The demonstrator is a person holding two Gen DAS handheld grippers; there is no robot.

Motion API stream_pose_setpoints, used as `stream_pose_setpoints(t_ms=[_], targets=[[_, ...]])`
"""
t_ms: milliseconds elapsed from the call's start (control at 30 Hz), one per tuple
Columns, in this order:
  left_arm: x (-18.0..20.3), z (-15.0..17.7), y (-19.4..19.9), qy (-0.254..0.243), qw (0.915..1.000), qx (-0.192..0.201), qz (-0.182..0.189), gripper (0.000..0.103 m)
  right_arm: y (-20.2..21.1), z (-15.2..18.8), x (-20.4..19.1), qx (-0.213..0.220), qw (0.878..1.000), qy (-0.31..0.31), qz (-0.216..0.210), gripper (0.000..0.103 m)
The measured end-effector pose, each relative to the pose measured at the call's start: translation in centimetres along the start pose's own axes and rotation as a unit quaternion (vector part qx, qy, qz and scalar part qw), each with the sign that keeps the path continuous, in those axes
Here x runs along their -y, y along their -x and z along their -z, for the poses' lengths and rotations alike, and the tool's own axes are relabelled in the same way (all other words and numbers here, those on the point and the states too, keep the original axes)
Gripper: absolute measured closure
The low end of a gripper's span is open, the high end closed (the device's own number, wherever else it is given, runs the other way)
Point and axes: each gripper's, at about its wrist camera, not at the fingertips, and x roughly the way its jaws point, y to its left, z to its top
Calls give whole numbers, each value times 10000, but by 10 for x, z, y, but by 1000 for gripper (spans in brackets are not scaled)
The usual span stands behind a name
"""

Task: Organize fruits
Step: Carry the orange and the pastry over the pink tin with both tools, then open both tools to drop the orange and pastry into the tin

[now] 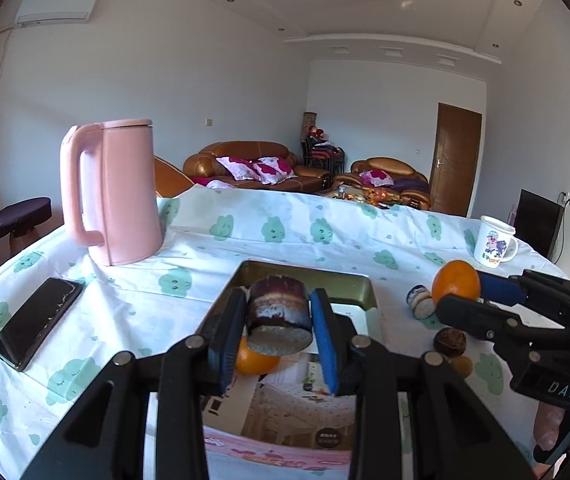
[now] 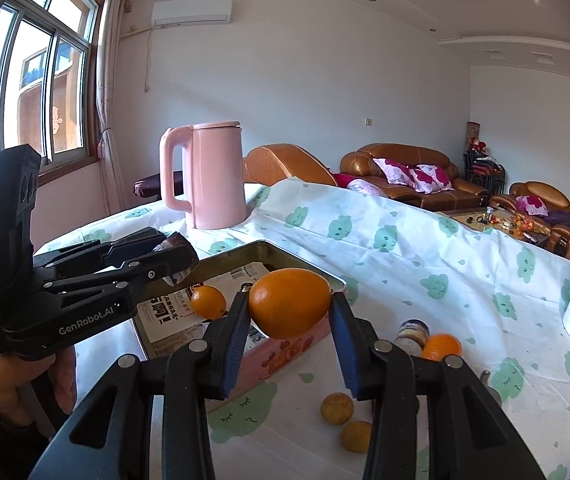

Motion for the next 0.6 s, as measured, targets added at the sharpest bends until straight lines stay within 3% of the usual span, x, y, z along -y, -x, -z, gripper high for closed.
stream_pose_setpoints(t_ms=[500, 600], targets=[[-29, 16, -27, 122, 9971, -703, -251, 68, -76, 11, -49, -1182, 9916, 383, -352, 60], [-28, 16, -25, 117, 9973, -668, -295, 56, -74, 12, -50, -1236, 9910, 375, -363, 58]])
